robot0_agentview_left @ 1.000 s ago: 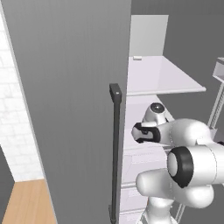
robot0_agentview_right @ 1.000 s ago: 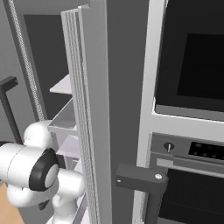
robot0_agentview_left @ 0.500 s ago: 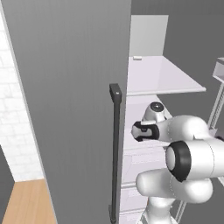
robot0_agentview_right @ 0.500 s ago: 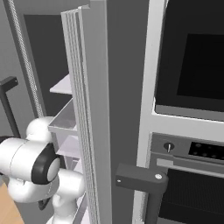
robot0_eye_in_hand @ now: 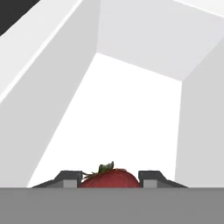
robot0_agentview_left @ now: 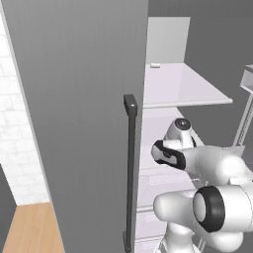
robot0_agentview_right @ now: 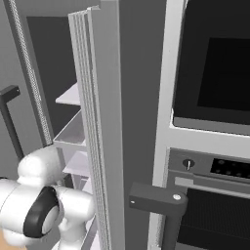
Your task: Take the strawberry from the fridge and place it on top of the pancake, located on the dining counter.
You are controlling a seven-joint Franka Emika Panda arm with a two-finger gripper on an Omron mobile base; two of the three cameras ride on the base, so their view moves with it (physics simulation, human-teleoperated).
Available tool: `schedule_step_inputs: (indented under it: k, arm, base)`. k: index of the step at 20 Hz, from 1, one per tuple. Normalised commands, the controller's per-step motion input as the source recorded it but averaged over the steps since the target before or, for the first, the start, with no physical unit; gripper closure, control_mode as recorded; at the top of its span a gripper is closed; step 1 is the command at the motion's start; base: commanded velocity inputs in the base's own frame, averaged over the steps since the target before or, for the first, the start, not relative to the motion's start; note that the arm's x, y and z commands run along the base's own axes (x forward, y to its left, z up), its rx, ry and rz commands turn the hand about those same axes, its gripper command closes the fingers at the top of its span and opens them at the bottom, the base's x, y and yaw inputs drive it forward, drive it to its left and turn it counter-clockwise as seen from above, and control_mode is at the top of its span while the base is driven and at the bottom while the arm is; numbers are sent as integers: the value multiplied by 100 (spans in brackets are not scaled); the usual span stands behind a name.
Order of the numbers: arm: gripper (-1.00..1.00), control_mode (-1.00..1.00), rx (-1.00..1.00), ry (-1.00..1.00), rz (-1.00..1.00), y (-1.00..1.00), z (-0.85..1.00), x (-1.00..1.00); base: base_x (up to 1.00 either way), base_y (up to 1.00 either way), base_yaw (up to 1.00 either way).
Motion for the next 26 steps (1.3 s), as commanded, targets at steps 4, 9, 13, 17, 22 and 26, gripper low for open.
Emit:
schedule_step_inputs:
  k: [4, 9, 13, 17, 22, 26]
  arm:
    - [100, -100, 0, -1, 0, 5, 88, -58]
    - [100, -100, 0, 1, 0, 1, 99, -52]
    - [100, -100, 0, 5, 0, 0, 100, -63]
    - [100, -100, 0, 8, 0, 0, 100, -69]
    - [100, -100, 0, 10, 0, 0, 97, -69]
    - [100, -100, -2, 6, 0, 16, 40, -45]
  base:
    - [0, 0, 0]
    - [0, 0, 0]
    - [0, 0, 0]
    - [0, 0, 0]
    - [0, 0, 0]
    - [0, 0, 0]
